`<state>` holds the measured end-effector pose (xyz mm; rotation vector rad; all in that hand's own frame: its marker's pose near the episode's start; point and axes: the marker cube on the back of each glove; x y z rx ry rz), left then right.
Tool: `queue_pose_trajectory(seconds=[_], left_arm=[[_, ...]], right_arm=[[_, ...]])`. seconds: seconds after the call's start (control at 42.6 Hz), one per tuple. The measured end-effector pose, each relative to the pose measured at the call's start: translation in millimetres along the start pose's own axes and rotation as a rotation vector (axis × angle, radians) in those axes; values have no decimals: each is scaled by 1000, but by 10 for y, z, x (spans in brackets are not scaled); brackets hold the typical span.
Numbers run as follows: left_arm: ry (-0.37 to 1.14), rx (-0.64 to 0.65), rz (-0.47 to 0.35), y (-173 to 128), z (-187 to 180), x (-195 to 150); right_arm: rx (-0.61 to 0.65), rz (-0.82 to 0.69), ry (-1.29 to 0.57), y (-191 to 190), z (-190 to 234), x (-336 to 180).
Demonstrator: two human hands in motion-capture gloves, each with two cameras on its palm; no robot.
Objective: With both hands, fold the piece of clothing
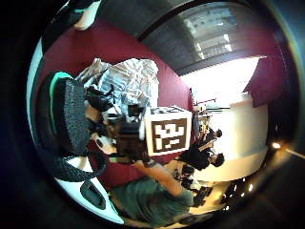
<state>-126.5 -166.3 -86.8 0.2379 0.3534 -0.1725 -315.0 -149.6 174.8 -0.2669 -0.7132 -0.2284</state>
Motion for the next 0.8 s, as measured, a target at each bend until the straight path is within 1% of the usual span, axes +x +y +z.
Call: queue_pose_trajectory(seconds=[0.047, 0.117, 0.164, 0.211, 0.258, 0.282, 0.329, 0.399, 0.469, 0.516, 0.587, 0.634, 0.728, 0.798], left_arm=[[-2, -41, -22, 113, -33, 4], [2, -48, -23, 249, -105, 54], [5, -52, -10, 247, -63, 64], [-9, -55, -4, 167, 53, 41], [-33, -47, 0, 55, 175, 14], [-43, -39, 7, 48, 185, 32], [-66, -33, 29, 149, 104, 137], [-116, -68, 44, 304, 17, 279], [-164, -79, 51, 337, 30, 371], [-183, -61, 57, 321, 69, 421], [-169, -37, 97, 270, 199, 504], [-180, -29, 119, 288, 272, 571], [-320, -17, 85, 392, 415, 671], [-360, -26, 82, 337, 605, 704]], right_arm=[[-40, -54, -14, 1, 49, 28], [-148, -138, -118, 47, 71, 14], [-202, -201, -168, 94, -10, 13], [-214, -246, -152, 128, -169, 49], [-189, -243, -67, 145, -355, 108], [-172, -231, -4, 155, -463, 138], [-144, -199, 162, 199, -744, 205], [-121, -128, 441, 291, -1213, 334], [-81, -30, 697, 388, -1669, 482], [-29, 18, 809, 444, -1935, 544], [87, 68, 920, 503, -2274, 649], [133, 119, 956, 538, -2424, 829], [226, 216, 947, 633, -2679, 1223], [260, 250, 937, 716, -2789, 1330]])
